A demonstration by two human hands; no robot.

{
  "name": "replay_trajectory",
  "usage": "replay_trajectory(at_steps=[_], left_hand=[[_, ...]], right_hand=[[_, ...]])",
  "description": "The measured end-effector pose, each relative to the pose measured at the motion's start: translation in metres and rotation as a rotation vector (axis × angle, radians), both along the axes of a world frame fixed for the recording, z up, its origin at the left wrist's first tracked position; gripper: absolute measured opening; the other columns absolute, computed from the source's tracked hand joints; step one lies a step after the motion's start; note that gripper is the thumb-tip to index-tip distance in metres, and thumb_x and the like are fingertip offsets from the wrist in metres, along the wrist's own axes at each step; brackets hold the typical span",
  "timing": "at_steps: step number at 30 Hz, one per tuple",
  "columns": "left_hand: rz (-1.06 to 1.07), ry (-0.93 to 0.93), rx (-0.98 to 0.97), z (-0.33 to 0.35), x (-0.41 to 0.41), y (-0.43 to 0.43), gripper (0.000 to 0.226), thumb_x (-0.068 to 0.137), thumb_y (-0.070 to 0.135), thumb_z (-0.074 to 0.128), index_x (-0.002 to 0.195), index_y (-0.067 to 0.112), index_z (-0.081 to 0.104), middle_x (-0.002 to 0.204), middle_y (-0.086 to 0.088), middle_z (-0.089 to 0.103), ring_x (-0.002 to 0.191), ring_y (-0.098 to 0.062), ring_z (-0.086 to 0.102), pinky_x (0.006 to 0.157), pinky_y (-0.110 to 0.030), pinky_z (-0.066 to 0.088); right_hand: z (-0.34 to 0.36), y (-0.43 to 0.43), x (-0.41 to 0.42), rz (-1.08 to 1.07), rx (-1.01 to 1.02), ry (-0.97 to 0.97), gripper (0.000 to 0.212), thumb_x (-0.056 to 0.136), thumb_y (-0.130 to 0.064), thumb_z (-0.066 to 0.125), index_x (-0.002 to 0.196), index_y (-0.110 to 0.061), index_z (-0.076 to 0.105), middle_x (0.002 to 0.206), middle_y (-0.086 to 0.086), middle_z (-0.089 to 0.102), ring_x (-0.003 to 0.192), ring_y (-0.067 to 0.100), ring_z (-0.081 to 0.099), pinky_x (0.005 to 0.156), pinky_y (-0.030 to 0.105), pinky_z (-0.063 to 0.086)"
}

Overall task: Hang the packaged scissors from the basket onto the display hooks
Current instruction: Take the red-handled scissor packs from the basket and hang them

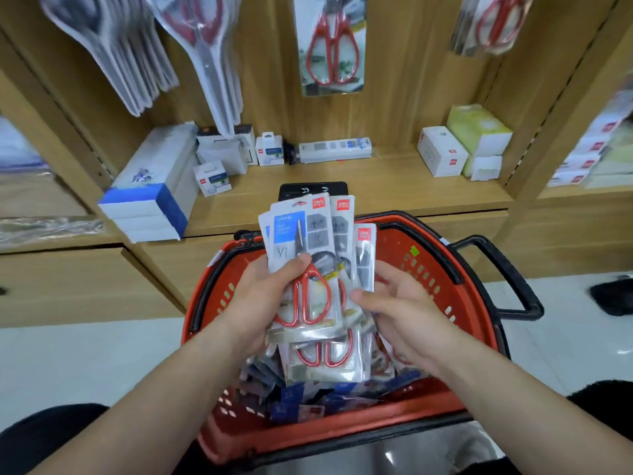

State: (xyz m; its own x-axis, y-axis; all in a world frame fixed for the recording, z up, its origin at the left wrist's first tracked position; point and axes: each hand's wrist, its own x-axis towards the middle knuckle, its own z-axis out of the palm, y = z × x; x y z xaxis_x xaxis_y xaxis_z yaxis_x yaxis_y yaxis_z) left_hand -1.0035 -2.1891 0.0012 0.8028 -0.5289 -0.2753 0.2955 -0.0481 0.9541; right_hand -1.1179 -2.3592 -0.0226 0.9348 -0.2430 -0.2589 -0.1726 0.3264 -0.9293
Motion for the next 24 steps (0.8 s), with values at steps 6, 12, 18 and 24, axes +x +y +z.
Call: replay_trajectory(at_steps=[6, 12, 18, 24], left_hand=[[-0.002, -0.212, 0.007, 0.014, -0.004, 0.016, 0.028, 0.1, 0.016, 0.066, 0.127, 0.023, 0.065, 0.118, 0.0, 0.078, 0.105, -0.019, 0.076, 0.087, -0.035, 0.062], [0.04, -0.246, 0.067, 0.005, 0.003, 0.01, 0.067, 0.08, 0.03, 0.087, 0.136, 0.021, 0.051, 0.123, 0.001, 0.074, 0.109, -0.019, 0.074, 0.092, -0.047, 0.061], [0.138, -0.129, -0.004, 0.011, 0.016, 0.002, 0.022, 0.091, 0.015, 0.076, 0.11, 0.021, 0.066, 0.095, 0.0, 0.081, 0.08, -0.016, 0.079, 0.061, -0.027, 0.061], [0.206, -0.067, -0.049, 0.015, 0.039, 0.009, 0.046, 0.078, 0.028, 0.082, 0.118, 0.018, 0.062, 0.103, -0.006, 0.08, 0.085, -0.023, 0.079, 0.067, -0.035, 0.064]], right_hand=[[0.006, 0.025, 0.004, -0.073, -0.093, -0.027, 0.055, 0.09, 0.006, 0.071, 0.133, -0.025, 0.059, 0.111, 0.008, 0.078, 0.106, 0.029, 0.074, 0.103, 0.056, 0.053], [0.002, 0.028, 0.01, -0.158, -0.127, -0.038, 0.053, 0.088, 0.007, 0.073, 0.129, -0.023, 0.061, 0.103, 0.003, 0.08, 0.096, 0.024, 0.077, 0.086, 0.046, 0.06], [0.003, 0.016, 0.024, -0.249, -0.004, -0.033, 0.036, 0.081, -0.003, 0.081, 0.115, -0.012, 0.072, 0.104, 0.009, 0.079, 0.098, 0.03, 0.076, 0.094, 0.05, 0.058], [0.004, -0.001, 0.033, -0.261, 0.028, -0.059, 0.031, 0.09, 0.009, 0.065, 0.115, -0.008, 0.07, 0.104, 0.011, 0.079, 0.087, 0.021, 0.077, 0.07, 0.032, 0.061]])
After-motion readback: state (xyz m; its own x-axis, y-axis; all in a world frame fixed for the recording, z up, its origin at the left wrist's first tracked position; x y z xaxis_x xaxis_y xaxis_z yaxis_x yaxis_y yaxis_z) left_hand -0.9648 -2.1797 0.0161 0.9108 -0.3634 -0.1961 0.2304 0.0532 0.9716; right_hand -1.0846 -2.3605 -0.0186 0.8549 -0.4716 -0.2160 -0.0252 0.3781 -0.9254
